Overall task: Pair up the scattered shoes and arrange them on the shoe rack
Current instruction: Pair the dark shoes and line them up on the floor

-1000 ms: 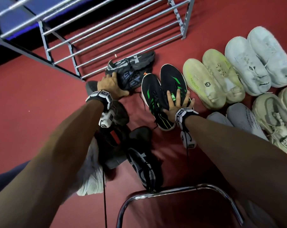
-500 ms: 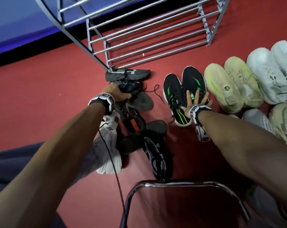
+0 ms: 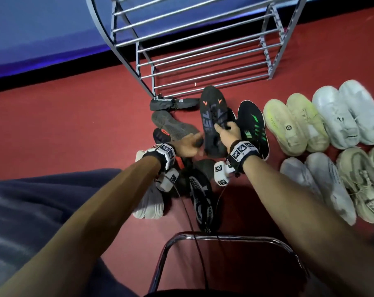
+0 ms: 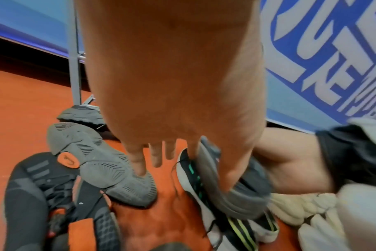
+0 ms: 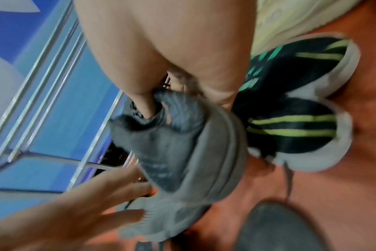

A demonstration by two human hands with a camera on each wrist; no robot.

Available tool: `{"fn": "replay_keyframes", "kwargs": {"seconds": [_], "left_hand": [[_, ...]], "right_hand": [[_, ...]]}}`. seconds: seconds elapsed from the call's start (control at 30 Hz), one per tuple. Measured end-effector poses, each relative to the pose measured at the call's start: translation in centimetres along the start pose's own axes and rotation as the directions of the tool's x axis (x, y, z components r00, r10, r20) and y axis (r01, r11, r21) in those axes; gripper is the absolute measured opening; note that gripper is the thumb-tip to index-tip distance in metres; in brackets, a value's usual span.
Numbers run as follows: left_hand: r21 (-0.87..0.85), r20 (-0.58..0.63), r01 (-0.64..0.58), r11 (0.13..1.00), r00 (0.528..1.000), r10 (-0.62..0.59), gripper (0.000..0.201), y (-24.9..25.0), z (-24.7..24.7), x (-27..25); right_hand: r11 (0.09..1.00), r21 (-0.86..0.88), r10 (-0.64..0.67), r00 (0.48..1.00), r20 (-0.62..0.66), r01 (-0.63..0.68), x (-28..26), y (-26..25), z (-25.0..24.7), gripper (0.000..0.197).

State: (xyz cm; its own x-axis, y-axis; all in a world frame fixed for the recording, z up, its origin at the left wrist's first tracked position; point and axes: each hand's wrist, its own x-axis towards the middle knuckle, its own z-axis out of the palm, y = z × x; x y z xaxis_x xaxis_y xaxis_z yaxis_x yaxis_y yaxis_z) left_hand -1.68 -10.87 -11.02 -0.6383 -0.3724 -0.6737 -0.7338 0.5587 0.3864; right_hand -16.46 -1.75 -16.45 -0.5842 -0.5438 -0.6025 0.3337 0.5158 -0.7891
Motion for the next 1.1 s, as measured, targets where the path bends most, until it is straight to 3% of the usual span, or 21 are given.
{"fn": "replay_keyframes", "kwargs": {"seconds": [0.07, 0.13, 0.2, 0.33, 0.4, 0.57, 0.73, 0.8, 0.87, 0.97, 1.03, 1.1], "left_hand": [[0.208, -0.051, 0.056, 0.976, 0.998, -0.046, 0.085, -1.5, -0.2, 0.8], [0.340, -0.127, 0.142, 0.930, 0.986, -0.104, 0.080, -3.2, -0.6, 1.7], [0.448, -0.180, 0.181, 0.876, 0.978, -0.110, 0.077, -5.1, -0.9, 3.1], [0.610, -0.209, 0.172, 0.773, 0.976, -0.053, 0.099, -7.5, -1.4, 5.5], [0.668, -0.190, 0.177, 0.723, 0.980, -0.065, 0.108, -8.0, -1.5, 6.7], [0.729, -0.128, 0.154, 0.666, 0.988, -0.088, 0.106, -9.1, -1.6, 9.5], [0.776, -0.169, 0.128, 0.617, 0.986, 0.009, 0.090, -8.6, -0.9, 10.7], [0.796, -0.149, 0.088, 0.599, 0.987, 0.053, 0.093, -8.2, -1.6, 11.0], [0.758, -0.154, 0.057, 0.649, 0.984, 0.094, 0.098, -8.0, -2.6, 10.7], [0.568, -0.185, -0.008, 0.823, 0.973, 0.137, 0.097, -7.4, -4.8, 9.2], [0.305, -0.210, -0.060, 0.950, 0.969, 0.129, 0.075, -6.3, -6.6, 7.7], [-0.070, -0.265, -0.056, 0.996, 0.964, 0.035, 0.049, -5.2, -7.7, 7.2]], "right_hand": [[0.978, -0.194, -0.107, 0.986, -0.126, 0.081, 1.0, 2.7, -2.0, 0.038], [0.956, -0.280, -0.140, 0.976, -0.169, 0.089, 1.4, 4.7, -3.7, 0.040], [0.946, -0.321, -0.116, 0.978, -0.172, 0.056, 2.0, 6.2, -4.9, 0.042], [0.899, -0.431, 0.032, 0.992, -0.122, -0.082, 2.8, 7.4, -5.2, 0.055], [0.861, -0.491, 0.071, 0.988, -0.139, -0.131, 3.0, 7.3, -4.8, 0.058], [0.837, -0.524, 0.102, 0.987, -0.127, -0.155, 4.2, 7.6, -4.8, 0.068], [0.850, -0.507, 0.099, 0.989, -0.114, -0.144, 4.8, 8.3, -4.8, 0.071], [0.850, -0.506, 0.096, 0.988, -0.117, -0.143, 5.0, 8.4, -4.8, 0.071], [0.852, -0.504, 0.099, 0.989, -0.111, -0.142, 4.9, 8.4, -4.7, 0.071], [0.857, -0.492, 0.119, 0.988, -0.098, -0.152, 4.7, 8.0, -4.9, 0.071], [0.861, -0.481, 0.139, 0.986, -0.089, -0.165, 4.5, 7.7, -5.0, 0.071], [0.863, -0.476, 0.148, 0.985, -0.086, -0.171, 4.4, 7.5, -5.0, 0.071]]}}
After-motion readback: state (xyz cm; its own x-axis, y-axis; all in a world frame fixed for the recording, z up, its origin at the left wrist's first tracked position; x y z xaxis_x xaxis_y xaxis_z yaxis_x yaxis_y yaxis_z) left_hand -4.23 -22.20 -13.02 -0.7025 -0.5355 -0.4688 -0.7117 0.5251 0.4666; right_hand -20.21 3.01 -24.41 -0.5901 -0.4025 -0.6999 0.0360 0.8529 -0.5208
